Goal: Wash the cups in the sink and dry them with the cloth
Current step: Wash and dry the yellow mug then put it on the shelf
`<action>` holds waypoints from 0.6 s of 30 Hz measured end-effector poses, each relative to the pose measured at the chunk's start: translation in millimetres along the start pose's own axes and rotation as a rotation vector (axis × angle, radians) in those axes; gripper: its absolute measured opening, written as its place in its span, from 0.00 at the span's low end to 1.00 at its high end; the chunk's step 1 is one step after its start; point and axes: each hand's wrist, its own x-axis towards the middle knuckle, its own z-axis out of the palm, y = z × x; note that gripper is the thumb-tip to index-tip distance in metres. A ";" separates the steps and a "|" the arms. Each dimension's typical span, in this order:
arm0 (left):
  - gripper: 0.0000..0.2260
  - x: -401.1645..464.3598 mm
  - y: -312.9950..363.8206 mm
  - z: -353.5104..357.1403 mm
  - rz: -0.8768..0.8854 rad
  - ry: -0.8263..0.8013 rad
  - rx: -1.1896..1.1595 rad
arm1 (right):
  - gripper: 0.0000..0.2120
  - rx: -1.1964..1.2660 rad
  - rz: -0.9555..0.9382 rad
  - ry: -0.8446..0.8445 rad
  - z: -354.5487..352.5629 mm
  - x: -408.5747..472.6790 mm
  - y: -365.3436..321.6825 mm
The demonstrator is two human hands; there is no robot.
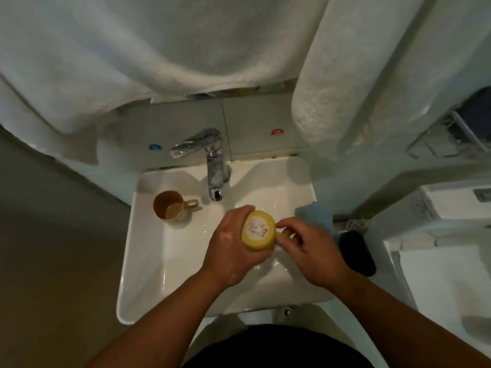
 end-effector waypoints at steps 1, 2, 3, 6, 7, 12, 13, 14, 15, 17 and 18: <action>0.42 -2.3 -4.3 9.7 -0.034 -0.031 0.024 | 0.07 0.002 0.043 -0.082 5.6 0.2 8.8; 0.42 -5.9 -6.0 15.9 -0.054 -0.040 0.042 | 0.07 -0.007 0.049 -0.131 8.6 -0.7 15.5; 0.42 -7.5 -5.5 18.1 -0.051 -0.013 0.061 | 0.07 -0.020 0.031 -0.135 6.7 -0.5 19.1; 0.41 -11.6 1.4 16.6 -0.030 0.087 0.040 | 0.08 -0.021 -0.084 -0.013 -5.9 -3.6 16.6; 0.41 -11.4 3.9 17.7 -0.041 0.100 0.029 | 0.08 -0.030 -0.104 0.001 -7.0 -3.4 17.1; 0.42 -16.5 5.5 37.1 -0.121 0.051 0.023 | 0.07 -0.067 -0.038 -0.118 0.2 -7.7 31.0; 0.42 -17.9 6.0 37.2 -0.116 0.070 0.022 | 0.07 -0.064 -0.050 -0.098 -2.6 -8.8 30.8; 0.42 -19.0 7.7 36.9 -0.118 0.073 0.022 | 0.08 -0.072 -0.065 -0.084 -5.0 -9.6 30.9; 0.42 -19.5 10.3 36.7 -0.122 0.074 0.012 | 0.08 -0.085 -0.072 -0.082 -7.5 -9.3 31.1; 0.43 -18.4 15.9 38.1 -0.124 0.068 0.007 | 0.09 -0.116 -0.061 -0.100 -12.9 -8.6 29.9; 0.43 -17.5 20.9 38.0 -0.108 0.077 0.015 | 0.09 -0.131 -0.074 -0.088 -14.9 -8.6 29.3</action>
